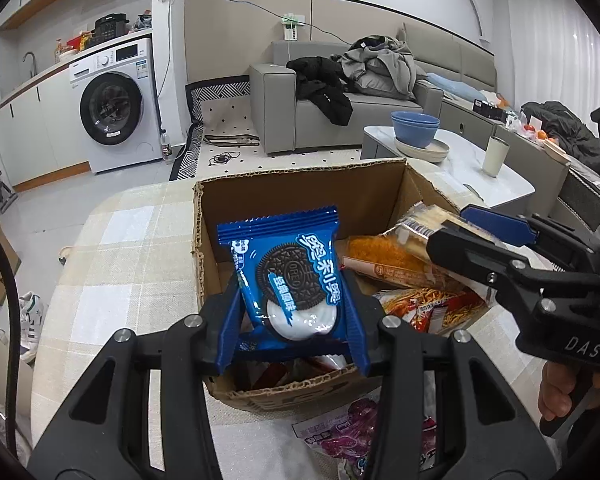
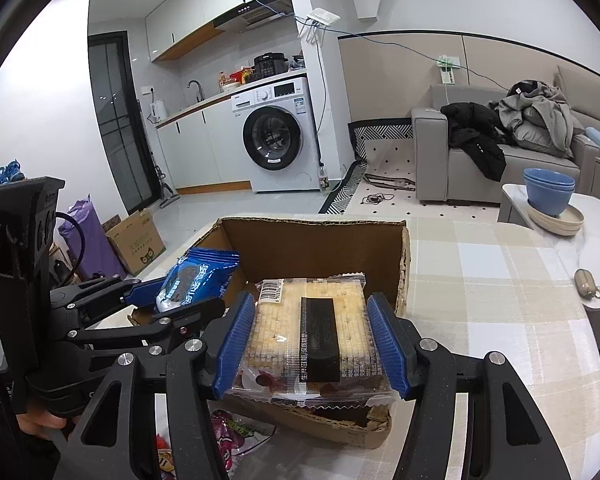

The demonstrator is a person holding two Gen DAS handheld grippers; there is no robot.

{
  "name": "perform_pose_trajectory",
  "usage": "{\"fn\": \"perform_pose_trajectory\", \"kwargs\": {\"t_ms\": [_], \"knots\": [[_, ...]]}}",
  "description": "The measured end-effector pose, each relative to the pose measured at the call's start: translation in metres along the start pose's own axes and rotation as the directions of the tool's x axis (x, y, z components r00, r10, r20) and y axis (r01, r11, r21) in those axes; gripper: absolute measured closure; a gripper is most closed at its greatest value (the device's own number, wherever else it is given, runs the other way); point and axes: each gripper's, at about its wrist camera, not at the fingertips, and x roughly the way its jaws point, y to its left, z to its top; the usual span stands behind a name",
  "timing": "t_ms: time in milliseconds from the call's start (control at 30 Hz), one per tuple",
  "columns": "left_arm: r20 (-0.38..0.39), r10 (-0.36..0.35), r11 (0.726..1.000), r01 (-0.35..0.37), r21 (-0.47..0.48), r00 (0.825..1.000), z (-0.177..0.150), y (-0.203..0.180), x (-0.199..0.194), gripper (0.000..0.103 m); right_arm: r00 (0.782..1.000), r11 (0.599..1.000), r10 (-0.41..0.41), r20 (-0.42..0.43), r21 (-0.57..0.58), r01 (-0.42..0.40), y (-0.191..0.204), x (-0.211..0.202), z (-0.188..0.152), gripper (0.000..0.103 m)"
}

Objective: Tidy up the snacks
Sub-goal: 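Open both grippers to drop the packs into the box, then withdraw both grippers from the box toward the remaining snacks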

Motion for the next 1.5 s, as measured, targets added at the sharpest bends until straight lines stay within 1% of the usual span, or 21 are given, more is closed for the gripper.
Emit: {"fn": "perform_pose_trajectory", "kwargs": {"t_ms": [33,100,167,200,233,267,300,333,400,433,500,533,567,633,733,900,1000,1233,1333,1400,1500], "knots": [[0.001,0.003,1.000,-0.003,-0.001,1.000,0.002,-0.001,0.000,0.061,1.000,1.000,0.004,0.005,-0.005,-0.004,0.001,-0.001,0.000,0.044],[-0.001,0.006,1.000,-0.006,0.007,1.000,0.002,-0.001,0.000,0.061,1.000,1.000,0.010,0.010,-0.019,-0.010,0.001,-0.005,0.000,0.040],[-0.006,0.010,1.000,-0.010,0.020,1.000,0.003,-0.005,0.000,0.059,1.000,1.000,0.008,0.022,-0.026,-0.007,0.000,-0.013,0.001,0.030],[-0.009,0.013,1.000,-0.013,0.028,1.000,0.003,-0.006,-0.001,0.056,1.000,1.000,0.006,0.029,-0.020,-0.006,-0.002,-0.017,0.001,0.027],[-0.008,0.016,0.999,-0.015,0.032,1.000,0.002,-0.004,-0.004,0.054,0.999,1.000,0.008,0.036,-0.013,-0.008,-0.004,-0.021,0.001,0.021],[-0.009,0.016,0.999,-0.016,0.033,1.000,0.002,-0.003,-0.006,0.045,0.999,1.000,0.013,0.043,-0.004,-0.012,-0.007,-0.026,0.002,0.017],[-0.008,-0.006,1.000,0.006,0.030,1.000,0.002,-0.003,-0.009,0.039,0.999,1.000,0.013,0.046,0.000,-0.014,-0.008,-0.028,0.002,0.015],[-0.008,-0.018,0.999,0.018,0.026,1.000,0.001,-0.004,-0.012,0.036,0.999,1.000,0.012,0.046,0.003,-0.012,-0.010,-0.032,0.002,0.013],[-0.003,-0.048,0.999,0.048,0.018,0.999,0.001,-0.004,-0.019,0.023,0.999,1.000,0.009,0.042,0.004,-0.009,-0.012,-0.037,0.002,0.009],[-0.005,-0.049,0.999,0.049,0.019,0.999,0.000,-0.006,-0.022,0.020,0.999,1.000,0.007,0.039,0.003,-0.008,-0.013,-0.038,0.001,0.008],[-0.007,-0.046,0.999,0.046,0.025,0.999,-0.001,-0.007,-0.028,0.019,0.999,1.000,0.005,0.035,0.006,-0.005,-0.015,-0.042,-0.002,0.005],[-0.013,-0.049,0.998,0.049,0.028,0.999,-0.004,-0.009,-0.032,0.018,1.000,1.000,0.007,0.028,0.012,-0.008,-0.017,-0.044,-0.003,0.001],[-0.018,-0.053,0.998,0.053,0.028,0.998,-0.005,-0.009,-0.034,0.014,1.000,1.000,0.009,0.022,0.021,-0.010,-0.018,-0.046,-0.004,0.001],[-0.017,-0.057,0.998,0.058,0.028,0.998,-0.009,-0.009,-0.042,0.001,1.000,0.999,0.024,0.016,0.036,-0.025,-0.022,-0.049,-0.008,0.001],[-0.002,-0.062,0.998,0.062,0.025,0.998,-0.018,-0.008,-0.057,0.001,1.000,0.999,0.029,0.007,0.044,-0.029,-0.023,-0.054,-0.015,0.001],[-0.022,-0.064,0.998,0.064,0.022,0.998,-0.030,-0.004,-0.073,0.001,0.998,0.998,0.059,-0.026,0.038,-0.058,-0.019,-0.060,-0.025,0.000],[-0.027,-0.047,0.999,0.047,0.025,0.999,-0.039,-0.001,-0.081,0.001,0.997,0.997,0.066,-0.044,0.031,-0.064,-0.015,-0.064,-0.032,0.000],[-0.050,-0.036,0.999,0.036,0.001,0.998,-0.070,0.010,-0.104,0.001,0.992,0.995,0.098,-0.079,0.026,-0.096,-0.005,-0.076,-0.050,0.000],[-0.054,-0.033,0.999,0.033,-0.007,0.998,-0.081,0.014,-0.117,0.001,0.989,0.995,0.103,-0.102,0.013,-0.102,-0.001,-0.081,-0.059,0.000],[-0.059,-0.027,1.000,0.027,-0.007,0.998,-0.088,0.015,-0.126,0.001,0.989,0.996,0.093,-0.113,-0.001,-0.093,0.001,-0.086,-0.062,0.000],[-0.057,-0.025,1.000,0.024,-0.010,0.998,-0.093,0.016,-0.137,0.001,0.988,0.995,0.097,-0.122,-0.011,-0.099,0.003,-0.095,-0.068,0.001]]}}
